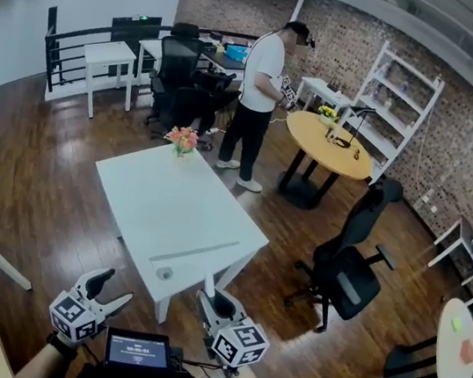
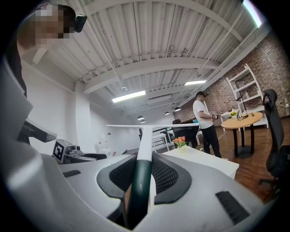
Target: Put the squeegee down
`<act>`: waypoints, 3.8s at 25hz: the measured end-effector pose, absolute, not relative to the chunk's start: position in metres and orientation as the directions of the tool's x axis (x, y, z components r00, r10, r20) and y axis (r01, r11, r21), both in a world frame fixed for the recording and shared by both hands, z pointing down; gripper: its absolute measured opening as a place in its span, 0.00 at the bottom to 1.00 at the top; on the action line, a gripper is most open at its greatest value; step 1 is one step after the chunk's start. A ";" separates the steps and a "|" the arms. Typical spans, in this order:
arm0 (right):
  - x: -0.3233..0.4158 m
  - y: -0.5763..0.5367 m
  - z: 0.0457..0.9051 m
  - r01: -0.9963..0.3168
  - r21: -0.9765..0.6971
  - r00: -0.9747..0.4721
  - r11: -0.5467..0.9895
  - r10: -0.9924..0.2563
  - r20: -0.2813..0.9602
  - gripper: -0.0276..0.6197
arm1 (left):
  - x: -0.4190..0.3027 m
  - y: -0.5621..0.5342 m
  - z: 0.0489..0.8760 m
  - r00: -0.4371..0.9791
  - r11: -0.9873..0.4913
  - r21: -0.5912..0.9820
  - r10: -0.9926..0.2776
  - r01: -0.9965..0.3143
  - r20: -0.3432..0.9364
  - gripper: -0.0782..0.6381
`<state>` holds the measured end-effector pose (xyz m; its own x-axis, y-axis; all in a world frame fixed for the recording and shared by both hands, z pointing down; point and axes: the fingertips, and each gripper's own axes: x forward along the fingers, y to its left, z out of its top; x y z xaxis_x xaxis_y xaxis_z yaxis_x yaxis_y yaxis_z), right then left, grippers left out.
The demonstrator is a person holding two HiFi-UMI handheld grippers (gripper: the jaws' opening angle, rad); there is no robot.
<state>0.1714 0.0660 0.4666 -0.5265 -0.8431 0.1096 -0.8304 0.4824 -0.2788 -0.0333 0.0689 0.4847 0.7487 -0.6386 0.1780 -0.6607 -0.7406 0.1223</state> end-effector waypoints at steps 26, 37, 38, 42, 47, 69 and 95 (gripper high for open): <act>0.134 -0.097 0.489 -0.835 -0.161 -0.550 0.526 -0.804 0.225 0.22 | -0.066 -0.061 0.509 0.726 -0.714 0.140 -0.662 -0.686 0.187 0.55; 0.091 -0.224 0.565 -0.832 -0.106 -0.541 0.545 -0.755 0.369 0.22 | -0.091 -0.147 0.535 0.713 -0.689 0.182 -0.669 -0.701 0.210 0.55; 0.086 -0.235 0.572 -0.831 -0.110 -0.542 0.545 -0.751 0.377 0.22 | -0.094 -0.154 0.537 0.712 -0.687 0.188 -0.669 -0.702 0.213 0.55; 0.067 -0.285 0.603 -0.837 -0.125 -0.531 0.533 -0.737 0.418 0.22 | -0.097 -0.180 0.531 0.718 -0.685 0.215 -0.660 -0.696 0.221 0.55; 0.048 -0.346 0.652 -0.855 -0.145 -0.500 0.499 -0.716 0.487 0.22 | -0.110 -0.210 0.545 0.715 -0.675 0.235 -0.657 -0.699 0.239 0.55; 0.022 -0.474 0.823 -0.912 -0.071 -0.329 0.405 -0.616 0.716 0.22 | -0.175 -0.275 0.635 0.681 -0.621 0.281 -0.654 -0.732 0.330 0.55; 0.021 -0.479 0.830 -0.920 -0.083 -0.321 0.383 -0.616 0.719 0.27 | -0.194 -0.282 0.629 0.670 -0.612 0.272 -0.668 -0.742 0.324 0.55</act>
